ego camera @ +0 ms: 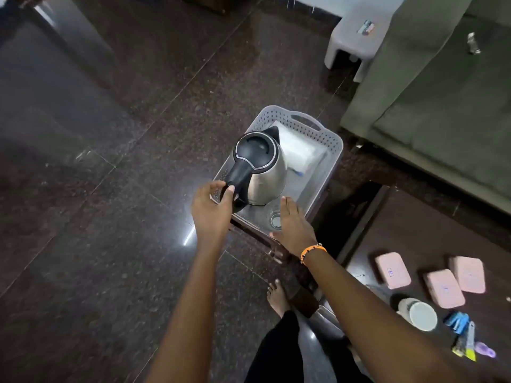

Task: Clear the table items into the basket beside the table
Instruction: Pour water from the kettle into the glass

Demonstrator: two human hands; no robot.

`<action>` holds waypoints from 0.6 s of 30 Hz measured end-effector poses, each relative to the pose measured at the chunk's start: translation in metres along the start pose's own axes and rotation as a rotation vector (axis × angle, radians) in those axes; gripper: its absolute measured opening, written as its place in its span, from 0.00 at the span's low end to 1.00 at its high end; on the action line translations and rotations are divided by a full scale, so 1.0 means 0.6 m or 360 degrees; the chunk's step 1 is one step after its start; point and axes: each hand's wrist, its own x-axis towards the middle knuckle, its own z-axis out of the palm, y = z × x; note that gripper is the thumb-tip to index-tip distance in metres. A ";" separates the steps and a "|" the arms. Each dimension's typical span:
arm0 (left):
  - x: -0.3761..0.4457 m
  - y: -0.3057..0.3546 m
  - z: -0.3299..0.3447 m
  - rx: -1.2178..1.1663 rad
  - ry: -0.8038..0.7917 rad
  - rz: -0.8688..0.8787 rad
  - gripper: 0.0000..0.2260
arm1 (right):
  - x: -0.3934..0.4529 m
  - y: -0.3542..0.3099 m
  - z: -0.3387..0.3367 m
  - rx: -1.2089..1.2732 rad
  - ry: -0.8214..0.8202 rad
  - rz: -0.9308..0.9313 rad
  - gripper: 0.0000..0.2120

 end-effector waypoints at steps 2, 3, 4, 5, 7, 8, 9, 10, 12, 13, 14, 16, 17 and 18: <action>0.023 -0.003 0.007 0.0027 -0.0123 -0.0129 0.13 | 0.015 -0.002 0.003 0.0031 0.0037 0.0041 0.45; 0.033 -0.009 0.012 0.0094 -0.0221 -0.0175 0.16 | 0.019 -0.001 0.005 0.0048 0.0051 0.0060 0.45; 0.041 -0.012 0.018 0.0193 -0.0329 -0.0208 0.18 | 0.023 -0.001 0.004 0.0063 0.0071 0.0080 0.44; 0.048 -0.017 0.025 0.0282 -0.0426 -0.0212 0.19 | 0.026 0.000 0.006 0.0084 0.0085 0.0096 0.43; 0.060 -0.022 0.036 0.0359 -0.0493 -0.0181 0.17 | 0.028 0.000 0.011 0.0146 0.0137 0.0094 0.40; 0.063 -0.020 0.039 0.0355 -0.0466 -0.0134 0.16 | 0.027 0.000 0.012 0.0195 0.0189 0.0088 0.39; 0.067 -0.020 0.046 0.0330 -0.0444 -0.0071 0.15 | 0.024 0.004 0.015 0.0255 0.0248 0.0111 0.37; 0.069 -0.018 0.048 0.0295 -0.0422 -0.0010 0.14 | 0.020 0.003 0.018 0.0324 0.0309 0.0110 0.36; 0.065 -0.010 0.054 0.0247 -0.0405 0.0075 0.15 | 0.004 0.000 0.020 0.0486 0.0437 0.0105 0.36; 0.059 -0.005 0.060 0.0268 -0.0407 0.0117 0.16 | -0.010 0.001 0.019 0.0597 0.0519 0.0113 0.36; 0.052 0.000 0.061 0.0298 -0.0391 0.0163 0.16 | -0.023 0.000 0.016 0.0701 0.0597 0.0107 0.37; 0.033 0.011 0.058 0.0335 -0.0373 0.0293 0.15 | -0.056 0.003 0.008 0.0840 0.0748 0.0102 0.38; 0.019 0.019 0.052 0.0308 -0.0375 0.0346 0.14 | -0.077 0.009 0.003 0.0893 0.0812 0.0107 0.38; 0.004 0.027 0.044 0.0264 -0.0374 0.0374 0.13 | -0.097 0.016 -0.001 0.0929 0.0875 0.0107 0.38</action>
